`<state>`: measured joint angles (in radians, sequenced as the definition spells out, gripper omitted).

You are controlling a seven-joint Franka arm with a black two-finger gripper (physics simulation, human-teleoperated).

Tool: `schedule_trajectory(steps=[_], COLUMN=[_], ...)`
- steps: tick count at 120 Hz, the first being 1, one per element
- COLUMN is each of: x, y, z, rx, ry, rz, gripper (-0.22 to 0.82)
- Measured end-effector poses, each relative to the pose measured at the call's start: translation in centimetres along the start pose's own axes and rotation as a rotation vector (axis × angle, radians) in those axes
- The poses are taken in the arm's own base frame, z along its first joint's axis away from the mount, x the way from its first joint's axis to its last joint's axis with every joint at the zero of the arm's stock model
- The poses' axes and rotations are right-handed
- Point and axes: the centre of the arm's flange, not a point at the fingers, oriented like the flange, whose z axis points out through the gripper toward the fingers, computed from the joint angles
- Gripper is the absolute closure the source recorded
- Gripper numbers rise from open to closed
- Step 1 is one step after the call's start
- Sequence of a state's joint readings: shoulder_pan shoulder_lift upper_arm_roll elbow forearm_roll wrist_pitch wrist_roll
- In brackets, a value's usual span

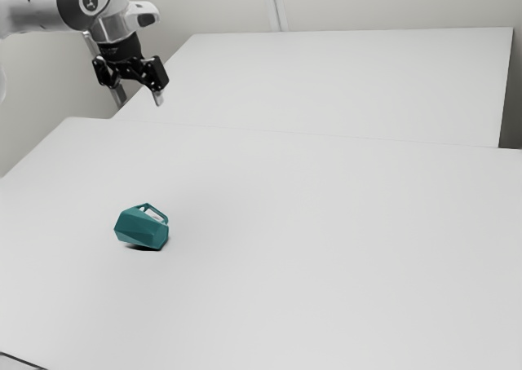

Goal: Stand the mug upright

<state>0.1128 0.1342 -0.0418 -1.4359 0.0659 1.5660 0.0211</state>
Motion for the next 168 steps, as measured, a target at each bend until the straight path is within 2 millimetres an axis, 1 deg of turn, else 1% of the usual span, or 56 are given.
schedule_trajectory(steps=[6,16,20,23,26,29,35,40,43,46,53,63,75,96,112,132,147,159,168], x=[-0.3,-0.9,-1.1,-1.3,-1.5,-1.8,-3.1,-4.5,-5.1,-5.7,-6.2,-6.1,-7.1,-8.8,-8.9,-8.2,-7.5,-7.8,-7.8], y=[-0.7,-2.8,-4.3,-6.1,-8.5,-11.3,-17.0,-20.6,-22.2,-23.4,-24.9,-25.2,-24.3,-22.8,-22.5,-21.8,-20.9,-20.3,-19.8], z=[0.5,1.2,1.8,2.7,4.1,5.8,9.1,12.0,13.8,15.4,18.3,21.6,25.4,29.4,30.9,32.3,33.4,34.2,34.3], rx=[-0.012,-0.039,-0.066,-0.102,-0.150,-0.202,-0.310,-0.400,-0.452,-0.499,-0.585,-0.670,-0.744,-0.810,-0.828,-0.847,-0.862,-0.875,-0.878], ry=[-0.007,-0.020,-0.030,-0.042,-0.059,-0.074,-0.096,-0.108,-0.114,-0.115,-0.113,-0.106,-0.125,-0.116,-0.081,-0.032,-0.007,0.000,0.008], rz=[-0.014,-0.057,-0.089,-0.123,-0.164,-0.213,-0.310,-0.371,-0.399,-0.418,-0.434,-0.414,-0.374,-0.280,-0.216,-0.152,-0.112,-0.090,-0.067], gripper=[0.00,0.00,0.00,0.00,0.00,0.00,0.00,0.00,0.00,0.00,0.00,0.00,0.00,0.00,0.00,0.00,0.00,0.00,0.00])
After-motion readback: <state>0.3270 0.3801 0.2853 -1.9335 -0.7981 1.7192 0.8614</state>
